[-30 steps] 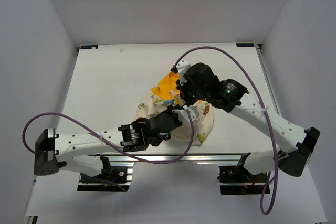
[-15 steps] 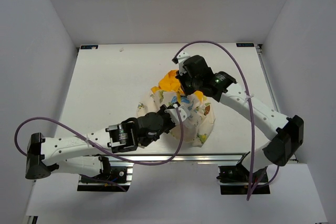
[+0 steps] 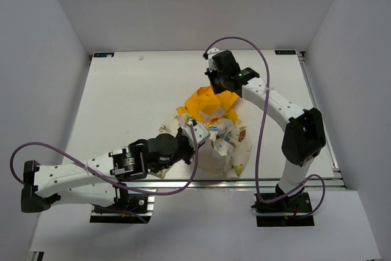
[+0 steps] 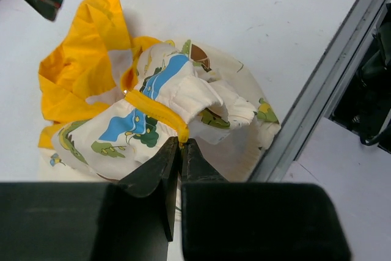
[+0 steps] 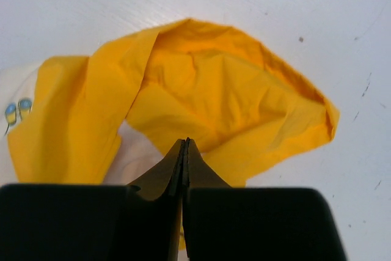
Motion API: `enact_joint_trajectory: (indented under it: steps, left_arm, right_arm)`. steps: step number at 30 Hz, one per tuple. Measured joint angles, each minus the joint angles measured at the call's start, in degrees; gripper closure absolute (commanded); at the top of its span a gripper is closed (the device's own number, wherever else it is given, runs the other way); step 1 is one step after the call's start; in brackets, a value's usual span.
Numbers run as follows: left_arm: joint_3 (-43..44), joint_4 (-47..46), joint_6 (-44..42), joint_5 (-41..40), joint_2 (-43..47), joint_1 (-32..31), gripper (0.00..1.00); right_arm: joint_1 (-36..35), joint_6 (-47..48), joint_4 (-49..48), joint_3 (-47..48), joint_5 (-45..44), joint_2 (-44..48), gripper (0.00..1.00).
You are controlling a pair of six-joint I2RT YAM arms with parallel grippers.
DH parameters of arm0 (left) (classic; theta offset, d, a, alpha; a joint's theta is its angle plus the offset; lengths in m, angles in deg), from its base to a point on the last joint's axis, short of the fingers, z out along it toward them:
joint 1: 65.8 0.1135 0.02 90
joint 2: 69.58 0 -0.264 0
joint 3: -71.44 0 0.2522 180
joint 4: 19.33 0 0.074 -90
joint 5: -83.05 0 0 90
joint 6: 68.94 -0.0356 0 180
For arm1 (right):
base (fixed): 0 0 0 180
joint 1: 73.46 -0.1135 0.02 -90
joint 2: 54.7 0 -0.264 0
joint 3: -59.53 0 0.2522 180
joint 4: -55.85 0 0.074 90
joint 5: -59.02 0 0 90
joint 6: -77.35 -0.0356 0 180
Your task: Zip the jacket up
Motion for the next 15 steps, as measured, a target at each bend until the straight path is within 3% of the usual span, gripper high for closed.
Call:
enact_joint_trajectory:
  steps: [6, 10, 15]
  left_arm:
    - [-0.96, 1.79, 4.26, 0.15, 0.13, 0.0, 1.0]
    - [-4.68, 1.46, 8.02, -0.37, -0.02, 0.0, 1.0]
    - [-8.7, 2.19, 14.32, 5.64, -3.5, 0.0, 1.0]
  right_arm:
    - [2.4, 0.31, -3.08, -1.53, 4.0, 0.07, 1.0]
    - [2.54, -0.33, -5.99, -12.9, 9.14, 9.99, 1.0]
    - [2.12, -2.58, -8.44, -22.75, 16.83, 22.53, 1.0]
